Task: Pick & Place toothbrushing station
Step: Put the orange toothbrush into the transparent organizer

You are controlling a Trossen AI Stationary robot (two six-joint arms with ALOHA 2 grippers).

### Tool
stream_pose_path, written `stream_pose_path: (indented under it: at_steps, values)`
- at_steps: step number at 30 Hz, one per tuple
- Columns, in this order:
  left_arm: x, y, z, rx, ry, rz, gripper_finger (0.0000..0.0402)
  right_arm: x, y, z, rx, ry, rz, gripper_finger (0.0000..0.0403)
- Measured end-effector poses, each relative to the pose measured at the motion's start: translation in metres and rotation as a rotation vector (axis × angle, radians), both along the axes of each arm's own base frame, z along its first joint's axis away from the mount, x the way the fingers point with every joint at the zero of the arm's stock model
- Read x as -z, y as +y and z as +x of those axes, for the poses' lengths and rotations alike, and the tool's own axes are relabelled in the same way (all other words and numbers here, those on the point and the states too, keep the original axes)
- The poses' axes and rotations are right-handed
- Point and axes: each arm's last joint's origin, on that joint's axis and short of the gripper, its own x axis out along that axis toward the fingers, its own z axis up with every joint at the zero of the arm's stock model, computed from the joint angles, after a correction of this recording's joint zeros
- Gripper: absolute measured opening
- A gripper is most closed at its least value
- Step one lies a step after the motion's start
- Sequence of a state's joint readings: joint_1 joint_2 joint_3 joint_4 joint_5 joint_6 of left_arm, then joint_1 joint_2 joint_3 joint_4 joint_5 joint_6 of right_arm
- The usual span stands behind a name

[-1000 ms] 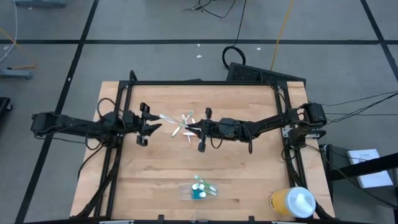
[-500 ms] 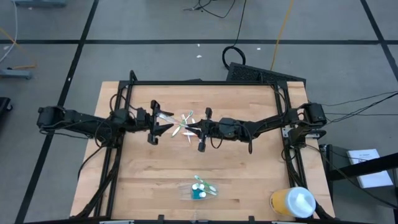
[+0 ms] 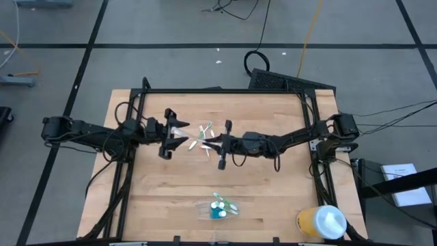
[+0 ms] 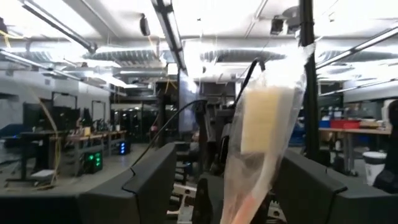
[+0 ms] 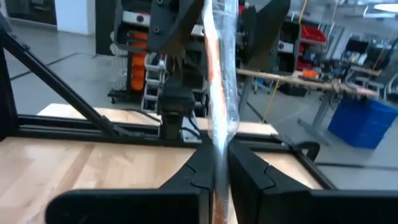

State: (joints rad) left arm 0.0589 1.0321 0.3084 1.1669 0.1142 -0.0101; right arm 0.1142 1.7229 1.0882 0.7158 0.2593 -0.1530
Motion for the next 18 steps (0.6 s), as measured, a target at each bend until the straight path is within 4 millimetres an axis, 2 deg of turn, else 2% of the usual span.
stream_pose_path:
  at_steps: [11, 18]
  values:
    - [-0.009, -0.001, -0.003, 0.024, -0.087, -0.013, 0.0250, -0.008, 0.000, 0.000, 0.000, -0.082, -0.017, 0.0017]
    - [-0.012, -0.001, 0.008, 0.058, -0.066, -0.057, 0.0250, -0.009, -0.003, 0.000, 0.009, -0.093, -0.024, 0.0017]
